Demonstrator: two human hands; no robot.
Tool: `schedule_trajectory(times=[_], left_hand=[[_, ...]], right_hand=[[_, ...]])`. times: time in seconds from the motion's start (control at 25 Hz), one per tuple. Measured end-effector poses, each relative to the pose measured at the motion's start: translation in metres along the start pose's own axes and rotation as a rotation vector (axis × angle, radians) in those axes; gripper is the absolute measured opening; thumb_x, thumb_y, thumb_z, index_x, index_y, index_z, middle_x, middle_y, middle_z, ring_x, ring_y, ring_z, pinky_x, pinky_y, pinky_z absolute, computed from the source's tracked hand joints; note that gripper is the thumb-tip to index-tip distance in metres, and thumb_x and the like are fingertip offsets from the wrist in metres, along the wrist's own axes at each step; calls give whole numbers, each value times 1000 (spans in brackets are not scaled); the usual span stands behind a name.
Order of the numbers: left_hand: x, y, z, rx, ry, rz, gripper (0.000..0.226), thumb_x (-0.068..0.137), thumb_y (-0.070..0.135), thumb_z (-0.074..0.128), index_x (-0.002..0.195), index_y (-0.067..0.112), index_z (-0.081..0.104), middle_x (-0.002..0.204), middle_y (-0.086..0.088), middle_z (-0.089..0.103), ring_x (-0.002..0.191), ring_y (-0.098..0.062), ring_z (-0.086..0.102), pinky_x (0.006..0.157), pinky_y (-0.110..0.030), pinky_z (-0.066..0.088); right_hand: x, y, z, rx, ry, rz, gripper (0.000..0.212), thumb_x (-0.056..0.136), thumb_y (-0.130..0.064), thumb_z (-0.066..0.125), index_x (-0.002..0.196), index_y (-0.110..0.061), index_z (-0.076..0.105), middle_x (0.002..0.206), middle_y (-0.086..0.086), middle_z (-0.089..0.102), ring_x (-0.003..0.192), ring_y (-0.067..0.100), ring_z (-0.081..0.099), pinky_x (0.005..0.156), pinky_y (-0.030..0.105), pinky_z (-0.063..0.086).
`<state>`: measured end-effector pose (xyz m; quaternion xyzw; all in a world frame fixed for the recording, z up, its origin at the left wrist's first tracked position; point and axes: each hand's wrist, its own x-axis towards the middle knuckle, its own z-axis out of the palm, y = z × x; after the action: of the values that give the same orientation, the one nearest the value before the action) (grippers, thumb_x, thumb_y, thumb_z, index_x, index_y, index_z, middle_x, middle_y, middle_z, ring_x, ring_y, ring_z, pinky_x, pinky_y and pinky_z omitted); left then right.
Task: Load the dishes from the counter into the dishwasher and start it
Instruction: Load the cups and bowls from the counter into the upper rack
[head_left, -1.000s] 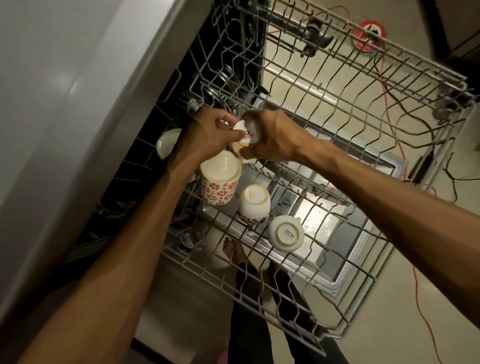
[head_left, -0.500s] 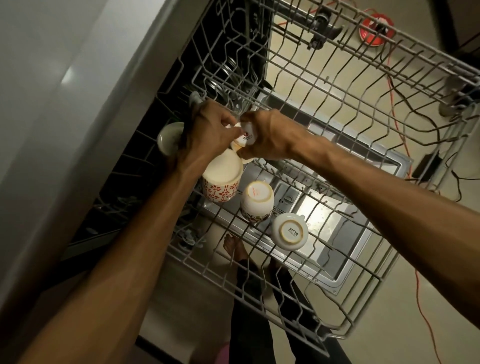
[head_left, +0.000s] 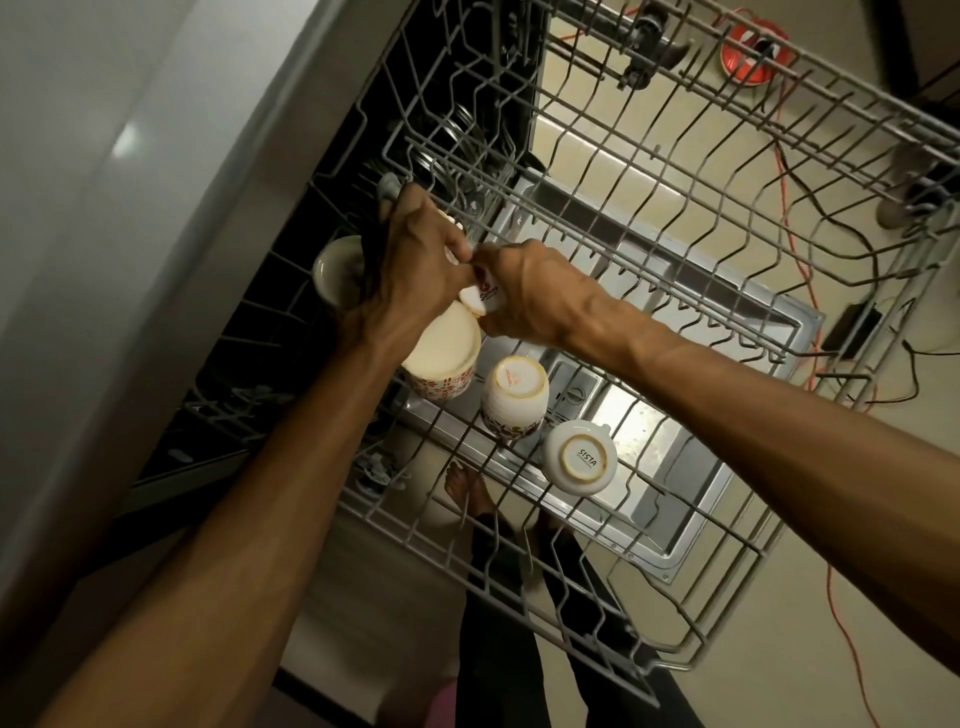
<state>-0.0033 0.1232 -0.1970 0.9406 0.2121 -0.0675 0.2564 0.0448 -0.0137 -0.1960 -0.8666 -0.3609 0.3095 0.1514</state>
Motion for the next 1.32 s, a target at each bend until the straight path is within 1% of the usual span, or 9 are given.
schedule_trajectory(times=[0.24, 0.36, 0.48, 0.64, 0.76, 0.84, 0.92, 1.04, 1.32], left_hand=[[-4, 3, -1, 60, 3, -16, 28, 73, 36, 81, 86, 12, 75, 126, -6, 45, 130, -25, 33, 105, -46, 30], [-4, 1, -1, 56, -11, 0, 28, 73, 38, 82, 87, 15, 76, 126, -6, 46, 131, -27, 34, 106, -49, 32], [-7, 1, -1, 53, -10, -9, 28, 77, 38, 79, 94, 17, 74, 131, -8, 46, 134, -30, 33, 107, -50, 33], [-16, 0, -4, -81, 76, -37, 24, 85, 29, 72, 101, 11, 72, 130, -11, 54, 123, -26, 47, 94, -30, 42], [-35, 5, -13, -215, 164, -50, 27, 89, 26, 68, 108, 7, 69, 124, -10, 58, 107, -16, 53, 72, -1, 34], [-52, 11, -17, -276, 208, -79, 30, 90, 26, 66, 114, 7, 66, 123, -8, 59, 101, -10, 51, 68, 3, 34], [-70, 18, -19, -321, 232, -98, 33, 91, 29, 65, 119, 10, 64, 124, -4, 60, 106, -12, 54, 77, -3, 38], [-96, 32, -21, -363, 250, -121, 35, 92, 30, 63, 123, 15, 62, 125, -1, 60, 114, -15, 55, 90, -24, 46], [-136, 52, -30, -439, 256, -123, 36, 91, 30, 63, 122, 13, 63, 126, 0, 61, 117, -15, 55, 95, -38, 49]], right_hand=[[0, 1, 6, -20, 32, -4, 57, 83, -23, 75, 131, -10, 48, 113, 8, 61, 86, 18, 55, 74, 28, 51], [-2, 2, 9, -30, 40, -23, 59, 82, -22, 75, 132, -10, 46, 118, 9, 59, 96, 24, 61, 81, 35, 56], [-4, 3, 8, -41, 28, -31, 70, 82, -21, 75, 140, -9, 38, 130, 11, 54, 108, 28, 60, 85, 31, 52], [-16, 6, 2, -26, 15, -7, 90, 84, -30, 74, 152, -7, 20, 149, 14, 40, 129, 31, 48, 102, 36, 45], [-32, 6, -6, 101, 86, 7, 84, 87, -34, 70, 151, -5, 26, 148, 15, 43, 124, 30, 54, 99, 37, 49], [-47, 3, -9, 175, 170, 10, 75, 91, -34, 65, 149, -3, 29, 147, 16, 45, 126, 30, 52, 102, 37, 47], [-63, -2, -10, 197, 249, 17, 68, 94, -36, 58, 148, -4, 32, 146, 16, 46, 131, 27, 48, 105, 32, 41], [-87, -12, -11, 196, 314, 27, 62, 98, -41, 52, 148, -9, 34, 148, 10, 46, 134, 21, 44, 104, 24, 32], [-126, -30, -25, 236, 335, 2, 60, 100, -48, 44, 148, -14, 34, 151, 3, 43, 137, 15, 39, 106, 21, 26]])
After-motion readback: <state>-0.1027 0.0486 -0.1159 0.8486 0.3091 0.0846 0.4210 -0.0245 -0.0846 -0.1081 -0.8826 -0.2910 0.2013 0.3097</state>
